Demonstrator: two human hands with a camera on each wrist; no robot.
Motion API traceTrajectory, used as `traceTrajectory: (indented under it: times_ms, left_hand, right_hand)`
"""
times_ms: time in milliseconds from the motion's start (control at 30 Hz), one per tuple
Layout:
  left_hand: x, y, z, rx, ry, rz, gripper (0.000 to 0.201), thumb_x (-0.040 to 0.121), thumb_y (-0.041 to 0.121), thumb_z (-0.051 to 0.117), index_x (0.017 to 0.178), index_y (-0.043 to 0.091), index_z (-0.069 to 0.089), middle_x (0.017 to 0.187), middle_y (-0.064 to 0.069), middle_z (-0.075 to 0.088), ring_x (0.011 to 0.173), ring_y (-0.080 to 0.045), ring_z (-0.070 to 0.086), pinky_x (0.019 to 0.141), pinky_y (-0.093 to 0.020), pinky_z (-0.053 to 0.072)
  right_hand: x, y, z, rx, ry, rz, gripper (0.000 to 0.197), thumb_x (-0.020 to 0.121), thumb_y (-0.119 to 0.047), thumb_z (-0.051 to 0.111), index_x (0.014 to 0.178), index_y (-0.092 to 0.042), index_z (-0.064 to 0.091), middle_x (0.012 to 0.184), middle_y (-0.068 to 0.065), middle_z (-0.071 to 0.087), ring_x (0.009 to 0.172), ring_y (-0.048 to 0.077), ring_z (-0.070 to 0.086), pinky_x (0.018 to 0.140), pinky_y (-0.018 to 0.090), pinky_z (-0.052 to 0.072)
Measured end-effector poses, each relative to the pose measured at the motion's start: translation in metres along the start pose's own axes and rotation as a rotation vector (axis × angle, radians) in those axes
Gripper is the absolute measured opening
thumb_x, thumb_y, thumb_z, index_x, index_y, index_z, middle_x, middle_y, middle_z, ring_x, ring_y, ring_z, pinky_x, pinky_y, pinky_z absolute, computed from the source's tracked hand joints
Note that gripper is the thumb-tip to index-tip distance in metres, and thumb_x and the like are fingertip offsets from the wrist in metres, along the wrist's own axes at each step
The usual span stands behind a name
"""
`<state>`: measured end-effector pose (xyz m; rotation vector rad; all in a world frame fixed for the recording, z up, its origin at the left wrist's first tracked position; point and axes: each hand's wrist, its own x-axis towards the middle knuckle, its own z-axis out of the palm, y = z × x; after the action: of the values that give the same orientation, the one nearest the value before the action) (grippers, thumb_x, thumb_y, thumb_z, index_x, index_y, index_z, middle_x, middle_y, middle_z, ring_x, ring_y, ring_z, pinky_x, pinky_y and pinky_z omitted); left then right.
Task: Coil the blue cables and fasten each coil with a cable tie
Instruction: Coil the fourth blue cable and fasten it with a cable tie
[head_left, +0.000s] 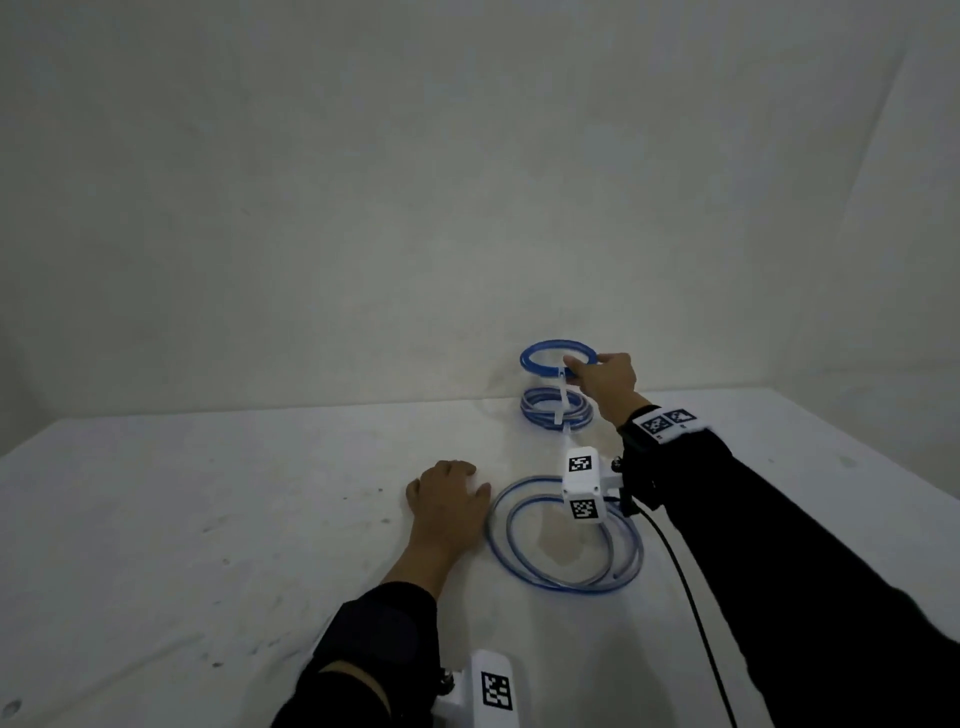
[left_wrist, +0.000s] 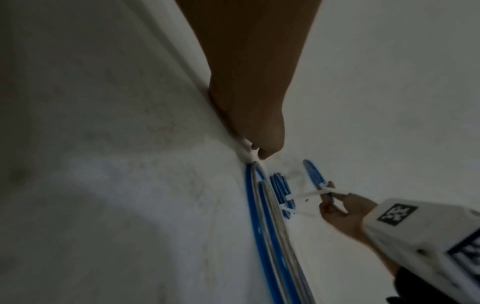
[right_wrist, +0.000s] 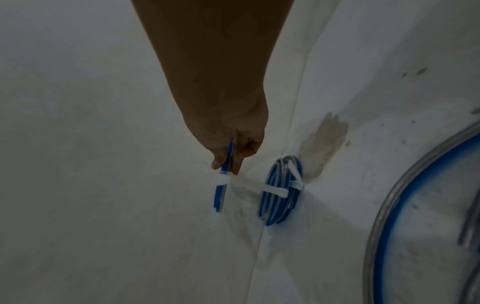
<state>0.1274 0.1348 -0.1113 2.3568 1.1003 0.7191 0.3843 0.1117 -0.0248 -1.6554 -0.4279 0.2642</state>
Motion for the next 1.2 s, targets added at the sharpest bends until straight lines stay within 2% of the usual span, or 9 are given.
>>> traceTrajectory:
  times_ms: [100,233,367,500,600,733,900,967,1200]
  left_hand:
    - [0.004,-0.001,-0.001,-0.01,-0.029,-0.027,0.043,0.09,0.044,0.054,0.126,0.021,0.053,0.131,-0.002,0.05,0.125,-0.02,0.043,0.104,-0.031,0.022]
    - [0.001,-0.001,-0.001,0.078,-0.052,0.019,0.051,0.089,0.049,0.053,0.132,0.022,0.046,0.135,-0.001,0.047,0.128,-0.019,0.038,0.105,-0.032,0.02]
    - [-0.002,0.001,-0.001,0.185,-0.15,0.043,0.055,0.095,0.05,0.038,0.143,0.022,0.033,0.153,-0.004,0.028,0.141,-0.02,0.022,0.116,-0.041,0.011]
    - [-0.003,0.006,-0.01,0.129,-0.237,-0.002,0.06,0.094,0.054,0.04,0.145,0.023,0.032,0.156,-0.004,0.023,0.144,-0.02,0.018,0.117,-0.043,0.007]
    - [-0.002,0.009,-0.021,-0.059,-0.248,-0.057,0.055,0.093,0.048,0.048,0.138,0.015,0.046,0.149,-0.006,0.038,0.137,-0.022,0.034,0.115,-0.039,0.016]
    - [-0.016,0.005,-0.033,-0.393,-0.196,-0.159,0.037,0.093,0.02,0.056,0.126,0.004,0.053,0.134,-0.015,0.051,0.122,-0.026,0.049,0.097,-0.025,0.035]
    - [-0.047,0.01,-0.039,-0.365,-0.169,-0.107,0.031,0.091,0.006,0.052,0.122,0.006,0.055,0.13,-0.015,0.054,0.119,-0.026,0.051,0.093,-0.026,0.037]
    - [-0.059,0.01,-0.041,-0.361,-0.14,-0.077,0.03,0.089,0.004,0.053,0.118,0.006,0.057,0.126,-0.016,0.056,0.116,-0.026,0.052,0.092,-0.026,0.037]
    - [-0.101,0.015,-0.058,-0.331,-0.074,0.016,0.027,0.088,0.003,0.052,0.113,0.009,0.062,0.119,-0.014,0.058,0.113,-0.025,0.053,0.093,-0.026,0.038]
  right_hand:
    - [0.025,0.042,0.003,-0.112,-0.032,0.071,0.077,0.057,-0.045,0.086,0.111,0.005,0.063,0.1,0.021,0.071,0.087,0.029,0.07,0.059,0.026,0.05]
    - [-0.011,0.045,-0.001,-0.275,0.031,0.059,0.063,0.075,-0.039,0.08,0.113,0.006,0.058,0.108,0.018,0.067,0.103,0.031,0.064,0.071,0.029,0.042]
    - [-0.028,0.04,-0.004,-0.319,0.025,0.036,0.072,0.079,-0.049,0.074,0.127,-0.001,0.051,0.126,0.022,0.058,0.125,0.036,0.047,0.101,0.038,0.036]
    - [-0.053,0.023,-0.02,-0.245,0.118,-0.033,0.052,0.092,-0.028,0.064,0.129,0.001,0.044,0.138,0.025,0.036,0.118,0.036,0.051,0.089,0.03,0.039]
    - [-0.08,0.015,-0.033,-0.189,0.146,-0.218,0.032,0.093,-0.015,0.059,0.12,-0.001,0.05,0.131,0.021,0.043,0.11,0.027,0.053,0.081,0.024,0.037]
    - [-0.118,0.016,-0.052,-0.28,-0.047,-0.374,0.014,0.09,-0.011,0.06,0.103,-0.006,0.063,0.11,0.013,0.063,0.097,0.02,0.058,0.079,0.025,0.042]
    - [-0.172,0.008,-0.071,-0.517,-0.613,-0.218,0.026,0.082,-0.027,0.076,0.096,-0.006,0.07,0.077,-0.003,0.064,0.057,0.0,0.053,0.051,0.013,0.041]
    - [-0.189,0.008,-0.079,-0.653,-0.749,-0.193,0.033,0.072,-0.036,0.083,0.09,-0.011,0.074,0.076,-0.004,0.065,0.061,0.005,0.054,0.055,0.015,0.041]
    - [-0.229,0.013,-0.109,-0.854,-0.736,-0.301,0.024,0.067,-0.017,0.086,0.087,-0.021,0.073,0.086,-0.003,0.067,0.08,0.01,0.058,0.07,0.017,0.045]
